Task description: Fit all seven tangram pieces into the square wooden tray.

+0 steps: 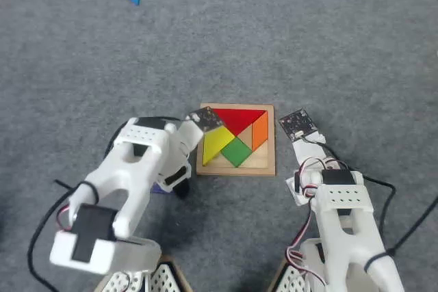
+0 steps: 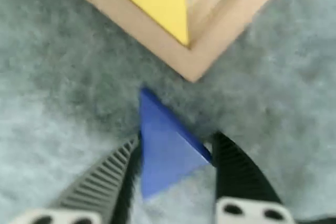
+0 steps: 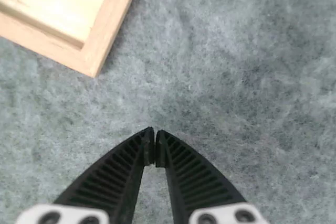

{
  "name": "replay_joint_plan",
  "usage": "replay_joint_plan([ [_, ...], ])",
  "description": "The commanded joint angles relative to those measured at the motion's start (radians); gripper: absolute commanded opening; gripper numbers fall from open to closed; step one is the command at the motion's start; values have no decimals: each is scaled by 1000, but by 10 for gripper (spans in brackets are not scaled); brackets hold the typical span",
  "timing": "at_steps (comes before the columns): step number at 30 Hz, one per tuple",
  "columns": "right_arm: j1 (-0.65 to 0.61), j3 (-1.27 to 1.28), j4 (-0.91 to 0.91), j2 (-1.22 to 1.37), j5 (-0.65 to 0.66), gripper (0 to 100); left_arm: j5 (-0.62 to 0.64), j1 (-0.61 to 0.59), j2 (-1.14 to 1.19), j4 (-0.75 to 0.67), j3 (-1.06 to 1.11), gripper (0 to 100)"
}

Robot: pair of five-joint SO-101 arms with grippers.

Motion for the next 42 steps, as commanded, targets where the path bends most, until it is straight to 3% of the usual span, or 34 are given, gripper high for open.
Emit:
replay_joint_plan([
  [1, 4, -3, -19, -24, 5, 13, -3, -28, 81, -2, -25, 182],
  [13, 4, -3, -19, -24, 5, 13, 8, -40, -55, 6, -22, 50],
  [19, 4, -3, -19, -24, 5, 13, 15, -55, -183, 81, -35, 45],
  [22, 4, -3, -18, -22, 5, 13, 15, -184, -261, 118, -76, 88],
  [31, 4, -3, -19, -24, 5, 13, 58, -795, -359, 121, -117, 130],
  [36, -38, -3, -8, -24, 5, 13, 57, -873, -361, 123, -22, 228],
  [42, -38, 11, 2, -31, 5, 13, 48, -879, -361, 69, 64, 231],
])
